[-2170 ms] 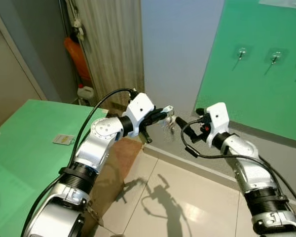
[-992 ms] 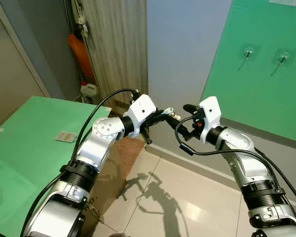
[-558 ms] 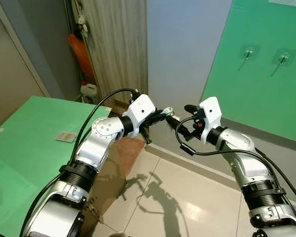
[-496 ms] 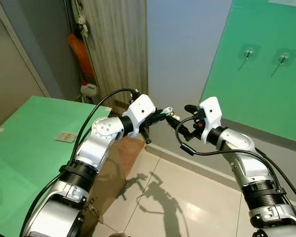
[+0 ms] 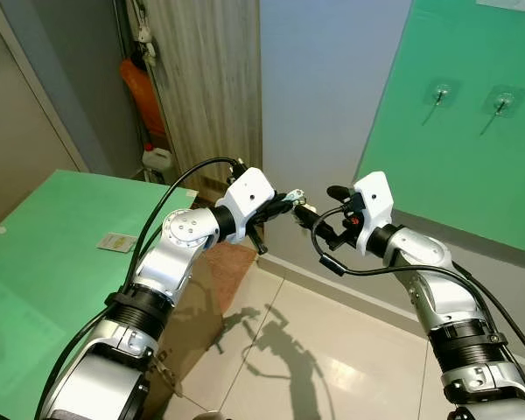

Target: Hang keys on a hook

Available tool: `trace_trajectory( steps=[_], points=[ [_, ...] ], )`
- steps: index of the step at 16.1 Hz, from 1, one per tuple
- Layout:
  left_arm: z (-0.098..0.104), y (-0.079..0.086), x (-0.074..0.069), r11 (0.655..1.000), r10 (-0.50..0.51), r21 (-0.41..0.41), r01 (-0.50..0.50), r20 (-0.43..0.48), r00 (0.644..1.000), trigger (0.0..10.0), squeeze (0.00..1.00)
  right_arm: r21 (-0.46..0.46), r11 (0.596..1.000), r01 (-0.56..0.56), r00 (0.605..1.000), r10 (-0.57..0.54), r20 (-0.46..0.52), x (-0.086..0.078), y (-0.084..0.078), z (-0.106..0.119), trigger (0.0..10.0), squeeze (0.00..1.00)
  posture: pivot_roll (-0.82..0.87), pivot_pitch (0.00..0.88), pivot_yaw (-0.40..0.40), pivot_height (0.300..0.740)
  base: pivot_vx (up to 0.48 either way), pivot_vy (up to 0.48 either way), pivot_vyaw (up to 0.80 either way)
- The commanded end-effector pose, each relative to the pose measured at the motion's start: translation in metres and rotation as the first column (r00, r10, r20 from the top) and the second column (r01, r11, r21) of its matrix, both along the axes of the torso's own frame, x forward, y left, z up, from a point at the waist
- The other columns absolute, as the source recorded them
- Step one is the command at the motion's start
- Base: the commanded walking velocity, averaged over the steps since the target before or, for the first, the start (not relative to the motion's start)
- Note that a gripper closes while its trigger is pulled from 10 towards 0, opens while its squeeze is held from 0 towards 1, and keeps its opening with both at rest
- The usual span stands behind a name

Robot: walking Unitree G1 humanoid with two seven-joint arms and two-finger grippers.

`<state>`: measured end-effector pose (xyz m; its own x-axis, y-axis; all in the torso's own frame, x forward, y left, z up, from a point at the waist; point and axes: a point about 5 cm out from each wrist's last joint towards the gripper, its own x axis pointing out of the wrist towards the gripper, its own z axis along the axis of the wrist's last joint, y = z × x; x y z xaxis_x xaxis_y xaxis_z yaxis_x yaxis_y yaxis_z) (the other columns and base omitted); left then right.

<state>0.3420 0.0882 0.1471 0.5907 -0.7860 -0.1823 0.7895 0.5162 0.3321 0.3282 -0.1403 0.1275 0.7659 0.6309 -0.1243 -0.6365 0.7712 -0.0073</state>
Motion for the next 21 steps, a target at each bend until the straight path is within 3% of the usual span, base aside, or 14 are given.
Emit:
trace_trajectory(
  steps=[1,3,4,5,21],
  points=[
    [0.0070,0.0030,0.0040,1.000,0.014,0.004,-0.014,0.031,0.999,0.0,0.00,-0.002,1.000,-0.012,1.000,0.012,0.010,0.0030,0.0038,0.0042,10.0,0.00,0.00,0.000,0.036,0.740,0.000,0.000,0.00],
    [0.0070,0.0023,0.0039,1.000,0.013,0.002,-0.013,0.031,0.999,0.0,0.00,0.008,1.000,-0.020,1.000,0.020,0.005,0.0031,0.0067,0.0041,9.6,0.00,0.00,0.000,0.036,0.740,0.000,0.000,0.00],
    [0.0069,0.0015,0.0038,1.000,0.011,0.001,-0.011,0.030,0.999,0.0,0.00,0.009,1.000,-0.021,1.000,0.021,0.005,0.0032,0.0075,0.0039,4.2,0.00,0.00,0.000,0.035,0.740,0.000,0.000,0.00],
    [0.0069,0.0010,0.0031,1.000,0.007,-0.001,-0.007,0.030,1.000,0.0,0.00,0.011,1.000,-0.021,1.000,0.021,0.004,0.0035,0.0080,0.0037,0.2,0.00,0.00,0.000,0.034,0.740,0.000,0.000,0.00],
    [0.0057,-0.0036,0.0000,1.000,-0.018,0.000,0.018,0.026,0.999,0.0,0.00,0.028,0.999,-0.025,1.000,0.024,0.004,0.0038,0.0088,0.0053,0.0,0.00,0.00,0.000,0.032,0.740,0.000,0.000,0.00]
  ],
)
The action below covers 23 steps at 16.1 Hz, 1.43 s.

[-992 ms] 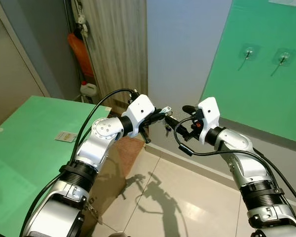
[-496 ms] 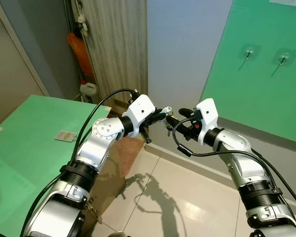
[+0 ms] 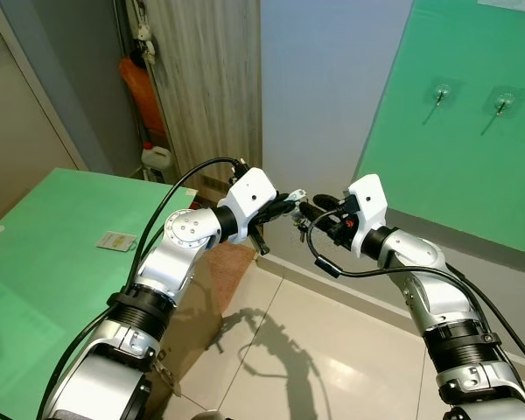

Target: Hang keys on a hook

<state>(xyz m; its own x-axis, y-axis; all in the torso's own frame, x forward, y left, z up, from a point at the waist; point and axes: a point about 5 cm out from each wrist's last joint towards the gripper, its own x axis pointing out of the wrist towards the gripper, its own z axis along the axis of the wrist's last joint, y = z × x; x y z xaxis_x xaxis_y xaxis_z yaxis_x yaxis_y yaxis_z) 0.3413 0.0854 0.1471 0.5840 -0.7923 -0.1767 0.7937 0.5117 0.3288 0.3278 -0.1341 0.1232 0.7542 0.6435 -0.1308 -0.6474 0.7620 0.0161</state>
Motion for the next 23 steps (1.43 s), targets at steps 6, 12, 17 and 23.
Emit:
trace_trajectory(
  steps=[6,12,17,23],
  points=[
    [0.0050,0.0014,0.0003,1.000,-0.012,0.013,0.011,0.022,1.000,0.0,0.00,0.023,1.000,-0.009,1.000,0.009,0.022,0.0042,0.0025,0.0097,0.0,0.00,0.00,0.000,0.034,0.740,0.000,0.000,0.00],
    [0.0039,0.0014,-0.0009,1.000,-0.017,0.015,0.016,0.018,1.000,0.0,0.00,0.026,1.000,-0.007,1.000,0.006,0.020,0.0038,0.0010,0.0089,0.0,0.00,0.00,0.000,0.033,0.740,0.000,0.000,0.00],
    [0.0033,0.0010,-0.0014,1.000,-0.019,0.016,0.019,0.016,1.000,0.0,0.00,0.031,1.000,0.001,1.000,-0.002,0.027,0.0032,-0.0019,0.0087,0.0,0.00,0.00,0.000,0.033,0.740,0.000,0.000,0.00],
    [0.0038,0.0031,0.0029,0.999,0.033,0.021,-0.034,0.027,0.999,9.5,0.21,0.033,0.999,0.025,0.999,-0.026,0.039,0.0054,-0.0053,0.0105,0.0,0.00,0.00,0.000,0.034,0.740,0.000,0.000,0.00]
  ],
)
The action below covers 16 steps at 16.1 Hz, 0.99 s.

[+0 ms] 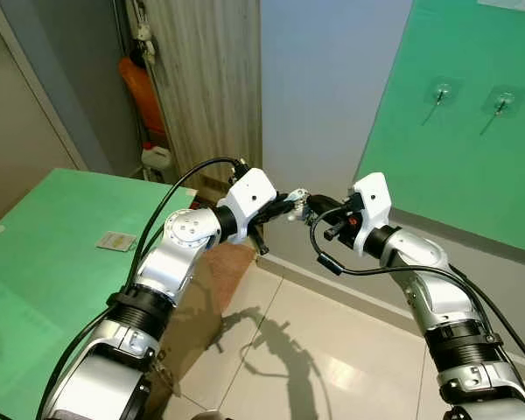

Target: Hang keys on a hook

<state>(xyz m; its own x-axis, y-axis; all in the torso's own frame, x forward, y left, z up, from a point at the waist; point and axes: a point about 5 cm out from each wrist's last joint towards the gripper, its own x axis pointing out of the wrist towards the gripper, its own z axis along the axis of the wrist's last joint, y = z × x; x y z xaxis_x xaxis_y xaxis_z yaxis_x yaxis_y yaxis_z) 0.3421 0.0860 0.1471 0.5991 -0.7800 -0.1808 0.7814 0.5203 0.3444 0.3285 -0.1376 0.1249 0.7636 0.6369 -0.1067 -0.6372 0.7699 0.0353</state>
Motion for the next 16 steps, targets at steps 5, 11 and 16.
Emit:
trace_trajectory(
  steps=[5,11,16],
  points=[
    [0.006,0.003,0.004,1.000,0.028,-0.010,-0.028,0.017,0.999,10.0,1.00,-0.004,1.000,0.006,1.000,-0.005,0.030,0.004,-0.002,0.007,0.0,0.00,0.01,0.000,0.029,0.740,0.000,0.000,0.00],
    [0.013,0.018,0.015,0.988,0.152,-0.016,-0.151,0.061,0.987,10.0,1.00,-0.012,1.000,0.028,0.999,-0.028,0.043,0.006,-0.006,0.009,0.0,0.00,0.01,0.000,0.025,0.740,0.000,0.000,0.00],
    [0.013,0.030,0.022,0.965,0.263,-0.030,-0.261,0.066,0.963,10.0,1.00,-0.004,0.993,0.118,0.992,-0.117,0.046,0.007,-0.014,0.007,0.0,0.00,0.00,0.000,0.026,0.740,0.000,0.000,0.00]
  ],
)
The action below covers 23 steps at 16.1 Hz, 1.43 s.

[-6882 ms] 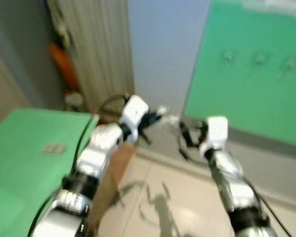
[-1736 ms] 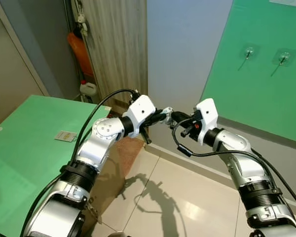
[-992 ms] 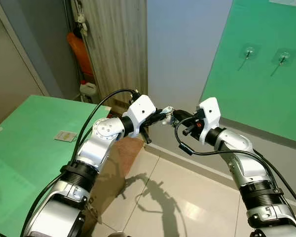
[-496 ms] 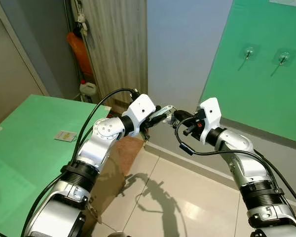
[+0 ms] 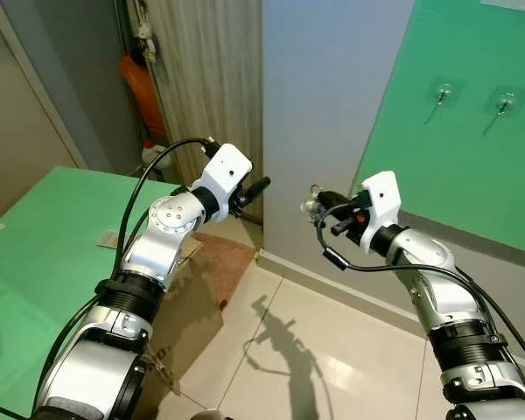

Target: Hang keys on a hook

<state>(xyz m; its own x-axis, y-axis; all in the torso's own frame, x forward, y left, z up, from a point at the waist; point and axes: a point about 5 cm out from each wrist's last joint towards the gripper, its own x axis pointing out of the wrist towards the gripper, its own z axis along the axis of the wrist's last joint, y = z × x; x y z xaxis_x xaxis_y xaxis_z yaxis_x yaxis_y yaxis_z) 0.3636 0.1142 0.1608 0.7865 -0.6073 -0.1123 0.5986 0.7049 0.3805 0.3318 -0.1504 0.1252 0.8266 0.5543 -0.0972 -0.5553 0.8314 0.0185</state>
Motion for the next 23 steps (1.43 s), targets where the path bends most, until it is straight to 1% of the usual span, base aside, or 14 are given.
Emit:
trace_trajectory(
  steps=[1,4,5,6,7,8,9,10,11,12,15,17,23],
  points=[
    [-0.003,0.000,-0.001,1.000,0.009,-0.007,-0.010,-0.014,1.000,10.0,1.00,0.000,0.999,0.036,0.999,-0.036,0.030,0.004,-0.003,0.006,0.0,0.00,0.00,0.000,0.030,0.740,0.000,0.000,0.00],
    [-0.009,-0.004,-0.004,0.999,0.006,-0.047,-0.009,-0.049,0.999,10.0,1.00,-0.010,0.994,0.109,0.992,-0.108,0.058,0.008,-0.014,0.010,0.0,0.00,-0.01,0.000,0.036,0.740,0.000,0.000,0.00],
    [-0.012,-0.007,-0.007,0.995,0.020,-0.095,-0.026,-0.064,0.998,10.0,0.00,-0.013,0.984,0.176,0.981,-0.175,0.081,0.012,-0.023,0.014,0.0,0.00,-0.01,0.000,0.039,0.740,0.000,0.000,0.00],
    [-0.013,-0.010,-0.009,0.986,0.027,-0.161,-0.039,-0.078,0.997,10.0,0.00,-0.015,0.970,0.243,0.966,-0.241,0.095,0.015,-0.032,0.017,0.0,0.00,-0.01,0.000,0.041,0.740,0.000,0.000,0.00],
    [-0.013,-0.010,-0.010,0.979,0.052,-0.195,-0.065,-0.074,0.996,10.0,0.00,-0.007,0.956,0.294,0.952,-0.292,0.095,0.016,-0.037,0.018,0.0,0.00,-0.01,0.000,0.041,0.740,0.000,0.000,0.00],
    [-0.016,-0.010,-0.012,0.955,0.097,-0.272,-0.120,-0.097,0.991,10.0,0.00,0.015,0.926,0.378,0.922,-0.378,0.086,0.017,-0.046,0.016,0.0,0.00,-0.01,0.000,0.042,0.740,0.000,0.000,0.00],
    [-0.021,-0.010,-0.016,0.942,0.126,-0.299,-0.152,-0.105,0.986,10.0,0.00,0.037,0.897,0.440,0.894,-0.441,0.079,0.015,-0.051,0.014,0.0,0.00,-0.02,0.000,0.051,0.740,0.000,0.000,0.00],
    [-0.025,-0.009,-0.019,0.930,0.133,-0.327,-0.167,-0.124,0.983,10.0,0.00,0.037,0.890,0.455,0.887,-0.456,0.073,0.012,-0.050,0.009,0.0,0.00,-0.02,0.000,0.053,0.740,0.000,0.000,0.00],
    [-0.030,-0.010,-0.023,0.927,0.121,-0.337,-0.163,-0.142,0.982,10.0,0.00,0.020,0.885,0.465,0.883,-0.466,0.056,0.007,-0.046,0.000,0.0,0.00,-0.02,0.000,0.058,0.740,0.000,0.000,0.00],
    [-0.030,-0.010,-0.024,0.930,0.124,-0.330,-0.163,-0.136,0.983,10.0,0.00,0.001,0.881,0.473,0.879,-0.472,0.062,0.005,-0.045,-0.003,0.0,0.00,-0.02,0.000,0.061,0.740,0.000,0.000,0.00],
    [-0.026,-0.010,-0.022,0.927,0.127,-0.338,-0.162,-0.125,0.984,10.0,0.00,-0.003,0.881,0.474,0.878,-0.472,0.075,0.003,-0.039,-0.005,0.0,0.00,-0.03,0.000,0.068,0.740,0.000,0.000,0.00],
    [-0.024,-0.011,-0.021,0.934,0.120,-0.323,-0.152,-0.115,0.986,10.0,0.00,0.016,0.874,0.486,0.872,-0.486,0.054,0.001,-0.035,-0.009,0.0,0.00,-0.03,0.000,0.074,0.740,0.000,0.000,-0.68],
    [-0.023,-0.005,-0.021,0.938,0.119,-0.314,-0.144,-0.098,0.988,10.0,0.00,0.009,0.874,0.486,0.873,-0.486,0.036,-0.004,-0.030,-0.016,0.0,0.00,-0.03,0.000,0.074,0.740,0.000,0.000,-0.68]
  ],
)
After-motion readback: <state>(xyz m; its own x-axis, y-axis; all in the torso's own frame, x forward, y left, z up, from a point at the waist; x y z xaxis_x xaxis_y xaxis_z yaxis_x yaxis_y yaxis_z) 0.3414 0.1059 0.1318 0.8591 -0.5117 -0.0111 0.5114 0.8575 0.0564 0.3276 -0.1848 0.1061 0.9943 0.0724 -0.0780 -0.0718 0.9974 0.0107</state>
